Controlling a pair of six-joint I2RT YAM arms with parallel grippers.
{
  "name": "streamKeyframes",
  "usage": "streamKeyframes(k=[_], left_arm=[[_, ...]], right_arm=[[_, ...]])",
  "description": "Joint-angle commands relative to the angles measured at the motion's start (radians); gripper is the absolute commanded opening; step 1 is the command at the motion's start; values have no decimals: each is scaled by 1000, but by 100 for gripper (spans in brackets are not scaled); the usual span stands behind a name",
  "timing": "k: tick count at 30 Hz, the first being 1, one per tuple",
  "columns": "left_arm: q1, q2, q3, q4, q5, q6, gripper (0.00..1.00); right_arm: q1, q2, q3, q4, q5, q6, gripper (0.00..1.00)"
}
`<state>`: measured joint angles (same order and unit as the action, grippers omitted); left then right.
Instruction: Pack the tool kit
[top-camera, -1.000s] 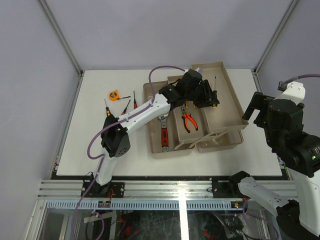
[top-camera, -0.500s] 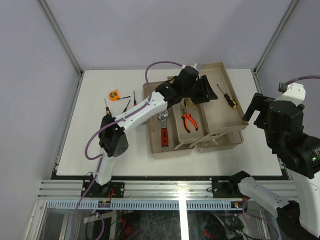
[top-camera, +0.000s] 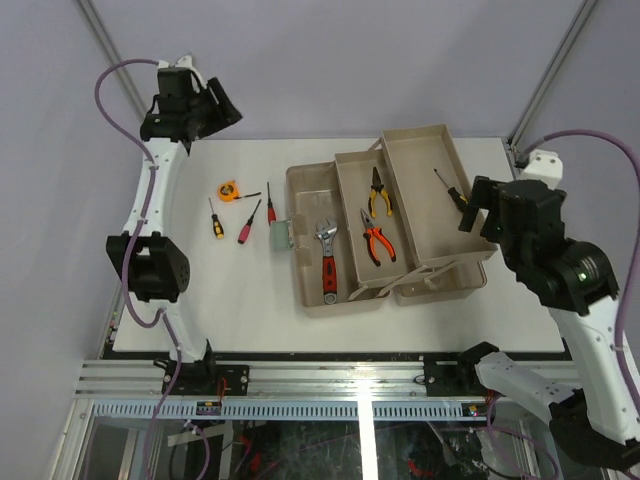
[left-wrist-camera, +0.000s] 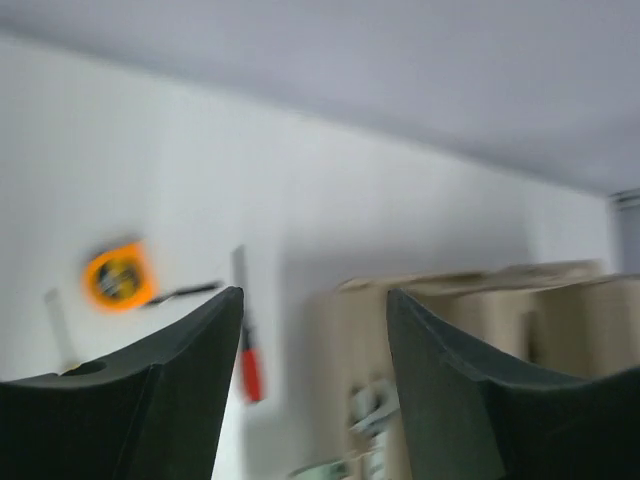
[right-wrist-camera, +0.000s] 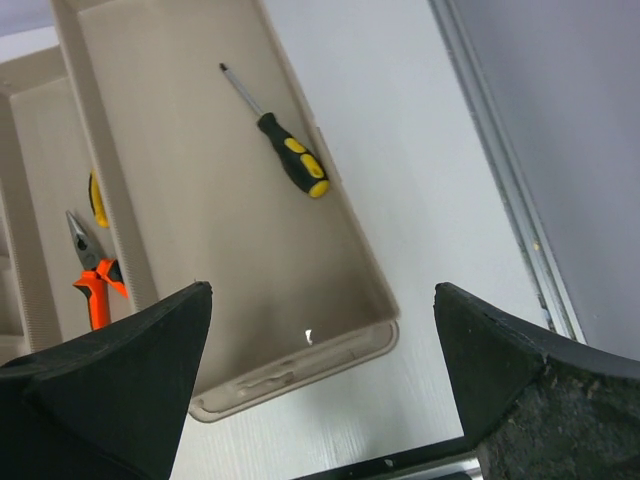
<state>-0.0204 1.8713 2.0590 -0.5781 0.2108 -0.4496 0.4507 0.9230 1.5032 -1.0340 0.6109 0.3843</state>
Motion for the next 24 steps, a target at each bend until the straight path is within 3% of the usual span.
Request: streamKeyframes(k=[1,10,24], left_arm=[[41,102,-86,-341,38,342,60],[140,166,-297,-348,-109,188,62],[178,342,-286,-350,-196,142,61]], right_arm=[[-2,81,2,128,-88,-18,99],[-2,98,0,126,-109,8,99],[-1,99,17,101,-82,14,99]])
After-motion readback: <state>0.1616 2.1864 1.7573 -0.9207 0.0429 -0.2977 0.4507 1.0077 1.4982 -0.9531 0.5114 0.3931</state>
